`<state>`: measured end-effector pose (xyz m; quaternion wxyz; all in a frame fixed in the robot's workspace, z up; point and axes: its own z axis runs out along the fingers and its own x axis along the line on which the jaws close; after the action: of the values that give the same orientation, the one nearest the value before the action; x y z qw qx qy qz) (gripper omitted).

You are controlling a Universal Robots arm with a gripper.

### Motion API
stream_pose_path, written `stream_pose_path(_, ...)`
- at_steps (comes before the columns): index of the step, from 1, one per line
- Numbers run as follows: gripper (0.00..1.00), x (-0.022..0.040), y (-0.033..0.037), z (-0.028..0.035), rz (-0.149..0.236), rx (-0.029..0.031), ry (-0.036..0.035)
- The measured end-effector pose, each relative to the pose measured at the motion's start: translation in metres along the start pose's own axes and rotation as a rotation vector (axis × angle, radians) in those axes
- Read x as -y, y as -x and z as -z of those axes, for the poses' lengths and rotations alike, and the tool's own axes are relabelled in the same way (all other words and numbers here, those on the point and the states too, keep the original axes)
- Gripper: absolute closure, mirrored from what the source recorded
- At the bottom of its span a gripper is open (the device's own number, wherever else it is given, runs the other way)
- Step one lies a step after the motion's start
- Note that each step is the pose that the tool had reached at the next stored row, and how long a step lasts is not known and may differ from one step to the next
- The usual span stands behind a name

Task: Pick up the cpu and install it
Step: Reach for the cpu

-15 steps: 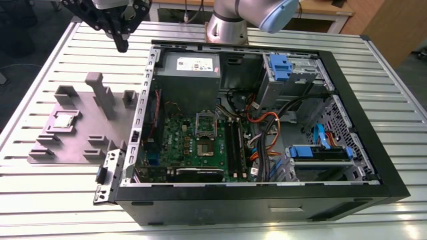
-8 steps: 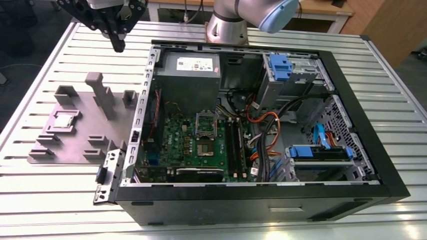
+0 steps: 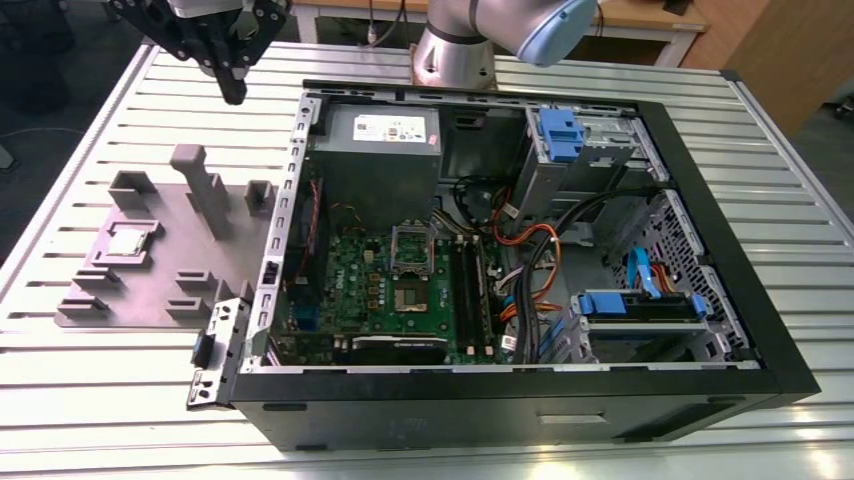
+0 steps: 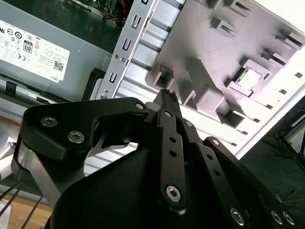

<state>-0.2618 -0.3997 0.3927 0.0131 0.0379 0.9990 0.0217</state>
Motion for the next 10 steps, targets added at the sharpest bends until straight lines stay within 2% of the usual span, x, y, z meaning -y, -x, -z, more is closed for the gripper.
stream_pose_path(10, 0.89, 0.0003, -0.0035, 0.0001, 0.000, 0.0000, 0.0000)
